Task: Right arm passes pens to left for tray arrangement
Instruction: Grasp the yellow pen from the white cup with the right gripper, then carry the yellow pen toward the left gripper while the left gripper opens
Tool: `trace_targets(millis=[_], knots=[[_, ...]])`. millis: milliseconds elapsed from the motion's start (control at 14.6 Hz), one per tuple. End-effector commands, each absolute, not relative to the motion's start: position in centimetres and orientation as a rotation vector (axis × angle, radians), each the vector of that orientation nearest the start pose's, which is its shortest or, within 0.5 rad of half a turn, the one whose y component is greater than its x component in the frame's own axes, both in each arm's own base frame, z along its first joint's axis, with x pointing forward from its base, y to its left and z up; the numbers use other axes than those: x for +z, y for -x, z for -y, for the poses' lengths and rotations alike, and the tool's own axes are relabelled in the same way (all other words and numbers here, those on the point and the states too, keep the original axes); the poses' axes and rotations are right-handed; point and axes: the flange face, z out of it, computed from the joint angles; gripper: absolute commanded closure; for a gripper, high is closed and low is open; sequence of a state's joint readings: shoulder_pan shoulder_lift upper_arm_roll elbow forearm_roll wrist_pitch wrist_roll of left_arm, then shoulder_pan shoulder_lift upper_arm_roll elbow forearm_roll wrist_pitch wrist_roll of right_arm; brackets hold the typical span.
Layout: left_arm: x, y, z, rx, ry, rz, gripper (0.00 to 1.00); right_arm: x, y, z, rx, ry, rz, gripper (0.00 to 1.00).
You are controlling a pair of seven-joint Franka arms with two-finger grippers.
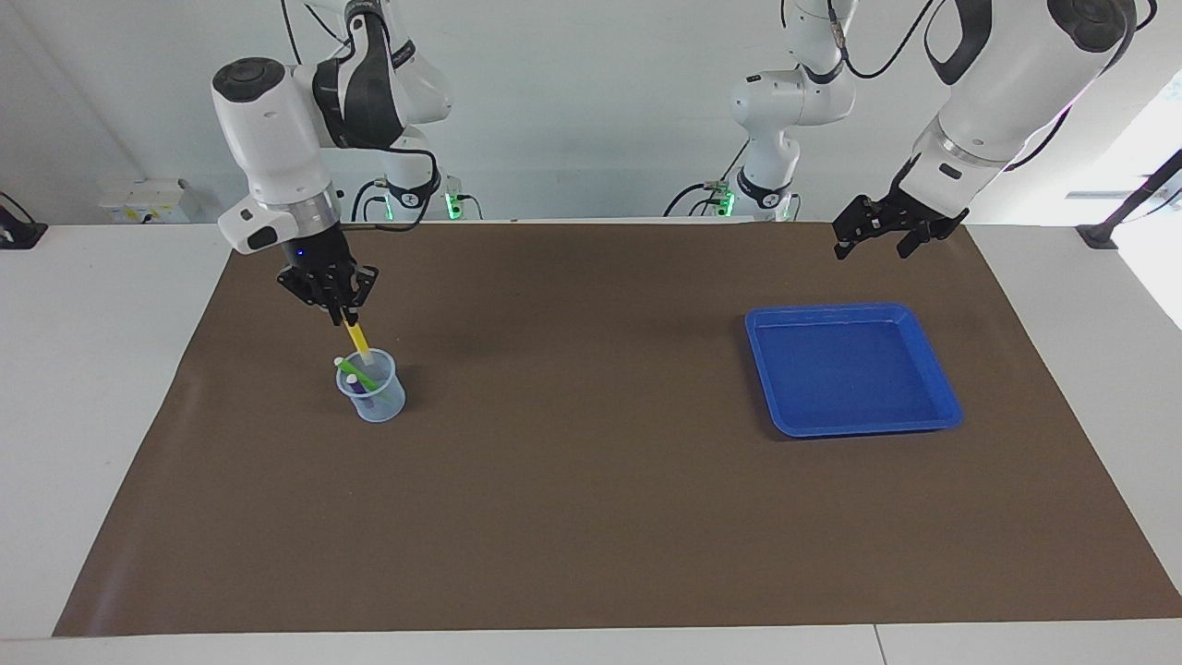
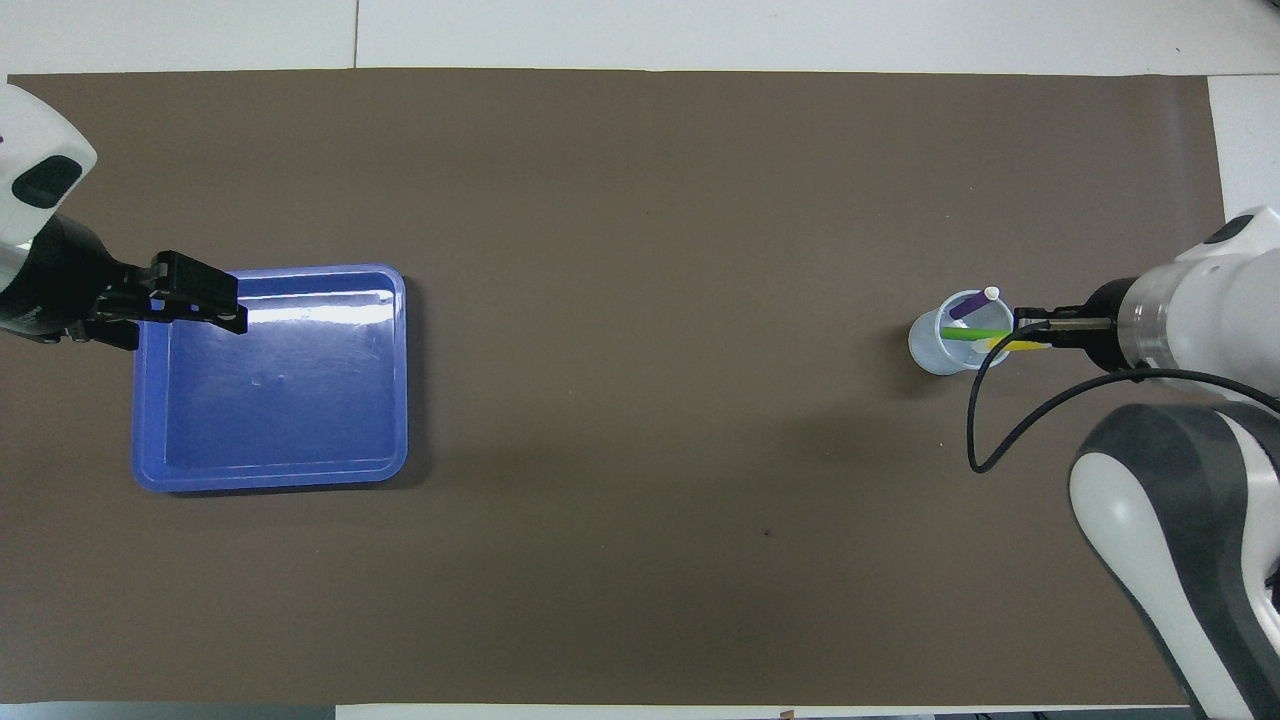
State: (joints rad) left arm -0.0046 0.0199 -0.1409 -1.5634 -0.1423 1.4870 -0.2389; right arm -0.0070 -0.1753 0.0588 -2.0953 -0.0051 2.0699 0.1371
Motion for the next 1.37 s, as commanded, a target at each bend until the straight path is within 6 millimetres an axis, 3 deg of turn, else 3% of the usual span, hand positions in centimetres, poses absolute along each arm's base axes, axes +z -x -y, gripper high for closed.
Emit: trace_targets(millis=[0,205,342,478,546,751,1025,1161,1298], knots=[[61.3,-53.9,9.7,0.159,3.288,0.456,0.0,54.0,-51.0,-3.2,-0.214,3.046,-0.2,1.0],[61.7,-54.7,10.7,0.159,3.31,0.941,0.0,58.1,-52.1,-4.6,-0.176,2.91,-0.23,1.0],[61.9,-55.2,11.4,0.2,3.265,1.306,0.0,59.4,-52.8,-6.2,-0.147,2.732,-0.276,1.0],[62.2,-55.5,12.1,0.243,3.194,1.559,0.0,60.1,-52.9,-7.9,-0.111,2.591,-0.414,1.0],[62.4,-55.6,12.3,0.302,3.148,1.7,0.0,60.9,-53.1,-9.6,-0.091,2.531,-0.488,1.0],[62.6,-55.6,13.0,0.472,2.952,2.059,0.0,62.2,-52.2,-17.7,-0.023,2.458,-0.596,1.0],[62.3,-55.5,13.9,0.735,2.888,2.226,0.0,62.8,-50.2,-26.6,0.103,2.387,-0.693,1.0],[62.0,-55.0,14.1,0.834,2.875,2.246,0.0,63.3,-49.9,-29.0,0.101,2.315,-0.75,1.0],[61.7,-54.4,14.9,0.888,2.871,2.207,0.0,64.2,-50.4,-29.9,0.097,2.226,-0.798,1.0]])
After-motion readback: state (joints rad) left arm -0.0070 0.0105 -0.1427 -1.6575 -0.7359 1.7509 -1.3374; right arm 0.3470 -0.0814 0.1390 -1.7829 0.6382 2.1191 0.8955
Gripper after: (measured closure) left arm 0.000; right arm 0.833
